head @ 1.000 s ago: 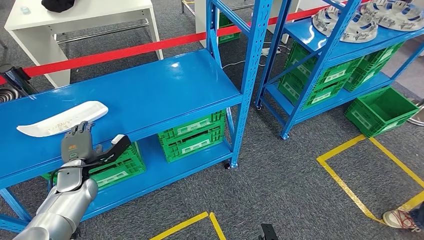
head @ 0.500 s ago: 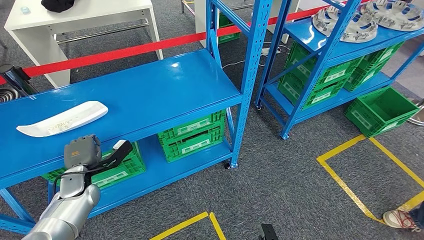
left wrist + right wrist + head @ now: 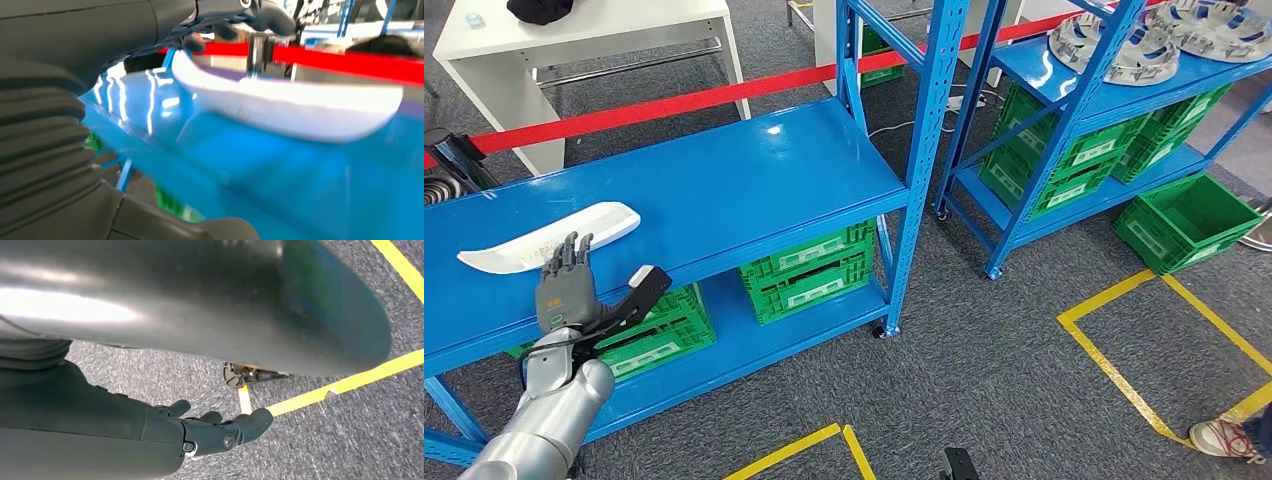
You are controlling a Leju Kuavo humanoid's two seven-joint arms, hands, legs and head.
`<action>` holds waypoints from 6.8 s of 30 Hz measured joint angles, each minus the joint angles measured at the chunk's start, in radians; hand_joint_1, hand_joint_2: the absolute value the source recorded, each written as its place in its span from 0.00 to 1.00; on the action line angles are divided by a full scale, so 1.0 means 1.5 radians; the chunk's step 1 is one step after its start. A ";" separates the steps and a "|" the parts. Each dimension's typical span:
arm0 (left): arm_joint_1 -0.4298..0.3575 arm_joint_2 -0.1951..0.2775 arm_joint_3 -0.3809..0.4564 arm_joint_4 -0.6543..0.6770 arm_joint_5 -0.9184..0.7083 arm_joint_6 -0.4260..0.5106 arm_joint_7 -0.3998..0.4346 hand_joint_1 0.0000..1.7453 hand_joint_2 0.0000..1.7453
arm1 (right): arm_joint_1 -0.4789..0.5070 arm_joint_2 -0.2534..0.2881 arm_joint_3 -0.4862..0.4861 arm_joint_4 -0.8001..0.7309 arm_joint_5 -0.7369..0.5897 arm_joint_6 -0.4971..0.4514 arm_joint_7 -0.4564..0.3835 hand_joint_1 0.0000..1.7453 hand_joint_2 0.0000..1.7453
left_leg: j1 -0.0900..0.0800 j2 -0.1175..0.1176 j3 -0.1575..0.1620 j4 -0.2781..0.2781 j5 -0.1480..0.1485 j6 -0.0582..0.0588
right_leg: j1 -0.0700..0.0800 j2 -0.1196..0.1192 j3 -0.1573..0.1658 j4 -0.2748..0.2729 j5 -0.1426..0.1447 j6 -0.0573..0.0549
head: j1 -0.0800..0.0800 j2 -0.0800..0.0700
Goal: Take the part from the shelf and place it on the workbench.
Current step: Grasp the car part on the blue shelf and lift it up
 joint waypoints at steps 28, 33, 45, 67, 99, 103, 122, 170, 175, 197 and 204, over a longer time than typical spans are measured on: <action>-0.090 0.004 0.001 -0.021 -0.061 -0.036 0.067 0.00 0.00 | -0.002 0.000 -0.012 0.000 0.011 0.004 0.001 0.00 0.00 | 0.006 0.000 0.030 0.002 -0.030 0.008 | -0.014 -0.002 -0.076 0.084 0.008 0.025 | 0.004 0.000; -0.089 0.005 0.001 -0.021 -0.060 -0.040 0.073 0.00 0.00 | -0.001 0.000 -0.012 0.001 0.012 0.003 0.005 0.00 0.00 | 0.005 0.001 0.034 0.009 -0.040 -0.016 | -0.010 -0.002 -0.047 0.024 0.018 -0.003 | 0.004 0.000; -0.089 0.010 0.001 -0.017 -0.051 -0.063 0.104 0.00 0.00 | -0.003 0.000 -0.017 0.001 0.012 -0.007 0.008 0.00 0.00 | -0.001 0.003 -0.026 0.017 0.004 -0.007 | -0.003 0.004 -0.003 0.019 -0.012 -0.020 | 0.002 0.000; -0.084 0.032 0.000 0.004 -0.099 -0.247 0.156 0.00 1.00 | -0.004 0.000 -0.024 0.001 0.017 0.004 0.006 0.00 0.00 | -0.003 -0.001 -0.015 0.002 0.011 0.003 | 0.000 0.000 0.010 0.003 -0.015 -0.004 | 0.003 0.000; 0.000 0.034 -0.015 0.014 -0.126 -0.117 0.198 1.00 1.00 | -0.004 0.000 -0.030 0.001 0.026 -0.010 0.004 0.00 0.00 | -0.003 0.000 -0.014 0.002 0.011 0.003 | 0.001 0.000 0.010 0.003 -0.015 -0.004 | 0.003 0.000; 0.008 0.033 -0.015 0.017 -0.123 -0.114 0.195 1.00 1.00 | -0.004 0.000 -0.034 0.001 0.026 -0.010 0.003 0.00 0.00 | -0.003 0.000 -0.014 0.002 0.011 0.003 | 0.001 0.000 0.010 0.003 -0.015 -0.004 | 0.003 0.000; 0.015 0.032 -0.015 0.018 -0.122 -0.106 0.196 1.00 1.00 | -0.004 0.000 -0.039 0.001 0.033 -0.008 0.002 0.00 0.00 | -0.003 0.000 -0.014 0.002 0.011 0.003 | 0.001 0.000 0.010 0.003 -0.015 -0.004 | 0.003 0.000; -0.089 -0.078 0.018 -0.053 -0.003 -0.061 -0.071 1.00 1.00 | -0.004 0.000 -0.061 0.001 0.045 0.002 -0.009 0.00 0.00 | -0.003 0.000 -0.014 0.002 0.011 0.003 | 0.001 0.000 0.011 0.003 -0.015 -0.004 | 0.003 0.000; -0.086 -0.077 0.009 -0.046 0.006 -0.083 -0.076 1.00 1.00 | -0.004 0.000 -0.062 0.001 0.047 0.002 -0.007 0.00 0.00 | -0.003 0.000 -0.014 0.002 0.011 0.003 | 0.001 0.000 0.011 0.003 -0.015 -0.004 | 0.003 0.000; -0.077 -0.073 -0.019 -0.040 -0.007 -0.094 -0.040 0.00 0.50 | -0.004 0.000 -0.068 0.001 0.057 0.004 -0.002 0.00 0.00 | -0.003 0.000 -0.014 0.002 0.011 0.003 | 0.001 0.000 0.011 0.003 -0.015 -0.004 | 0.003 0.000; -0.077 -0.069 -0.046 -0.037 -0.037 -0.169 -0.017 0.00 1.00 | -0.004 0.000 -0.068 0.001 0.060 0.010 -0.006 0.00 0.00 | -0.003 0.000 -0.014 0.002 0.011 0.003 | 0.001 0.000 0.011 0.003 -0.015 -0.004 | 0.003 0.000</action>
